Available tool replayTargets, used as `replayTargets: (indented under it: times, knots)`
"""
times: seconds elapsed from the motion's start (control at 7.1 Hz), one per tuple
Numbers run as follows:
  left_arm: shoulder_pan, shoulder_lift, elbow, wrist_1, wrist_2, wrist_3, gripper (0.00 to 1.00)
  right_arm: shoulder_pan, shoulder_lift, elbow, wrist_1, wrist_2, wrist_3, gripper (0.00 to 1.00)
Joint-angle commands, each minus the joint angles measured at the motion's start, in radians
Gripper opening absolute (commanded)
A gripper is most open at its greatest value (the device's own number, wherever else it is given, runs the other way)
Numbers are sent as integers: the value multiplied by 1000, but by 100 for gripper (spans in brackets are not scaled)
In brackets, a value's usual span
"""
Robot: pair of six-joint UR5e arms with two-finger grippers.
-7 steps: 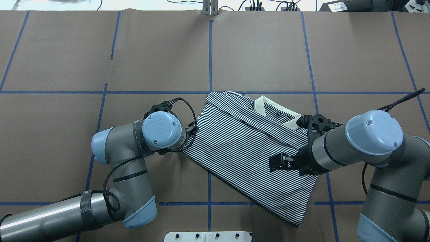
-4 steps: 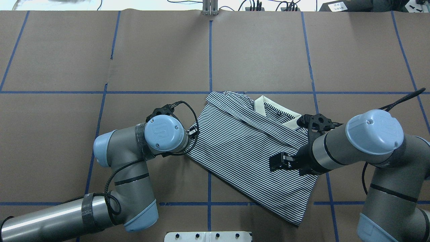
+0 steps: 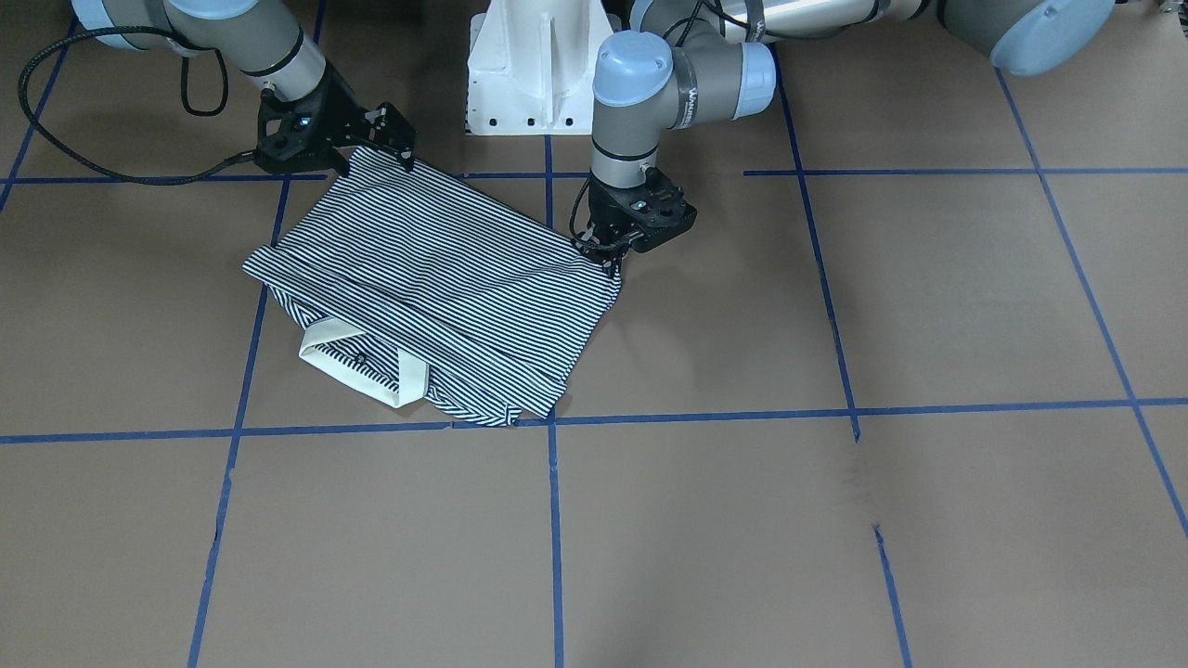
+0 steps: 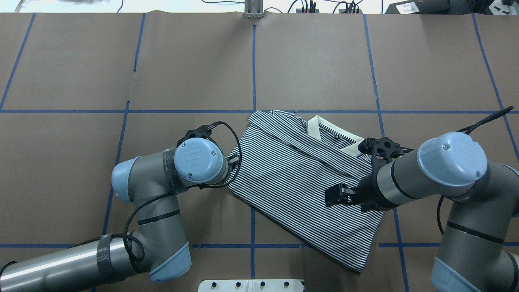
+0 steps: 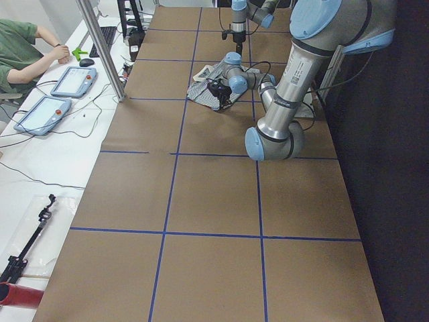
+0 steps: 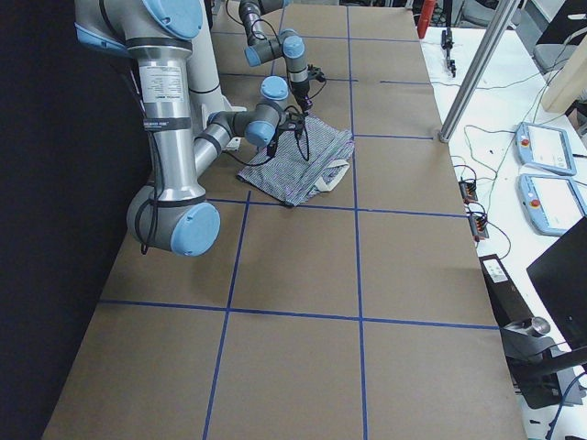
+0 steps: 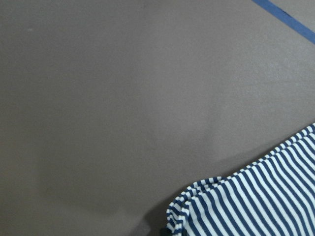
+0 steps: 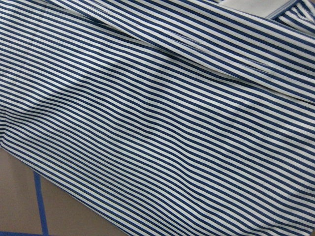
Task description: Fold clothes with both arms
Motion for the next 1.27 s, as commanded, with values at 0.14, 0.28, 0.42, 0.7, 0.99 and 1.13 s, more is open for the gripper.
replayTargets:
  times: [0.14,0.28,0.42,0.7,0.99,1.13]
  knots:
    - [-138,4,70,-11,8,165,0,10,1,0,0,-4,0,100]
    - [-186,1,107,-42,8,228,0,17,1,-2,0,-6,0,100]
    - [-234,-6,158,-115,8,285,0,20,29,-5,0,-29,0,100]
    - [-312,-118,364,-244,17,392,0,19,62,-24,0,-70,-2,100]
    - [-323,-215,567,-444,74,458,0,19,81,-40,-2,-98,-6,100]
    - [-323,-245,610,-514,106,475,0,19,81,-38,-2,-104,-6,100]
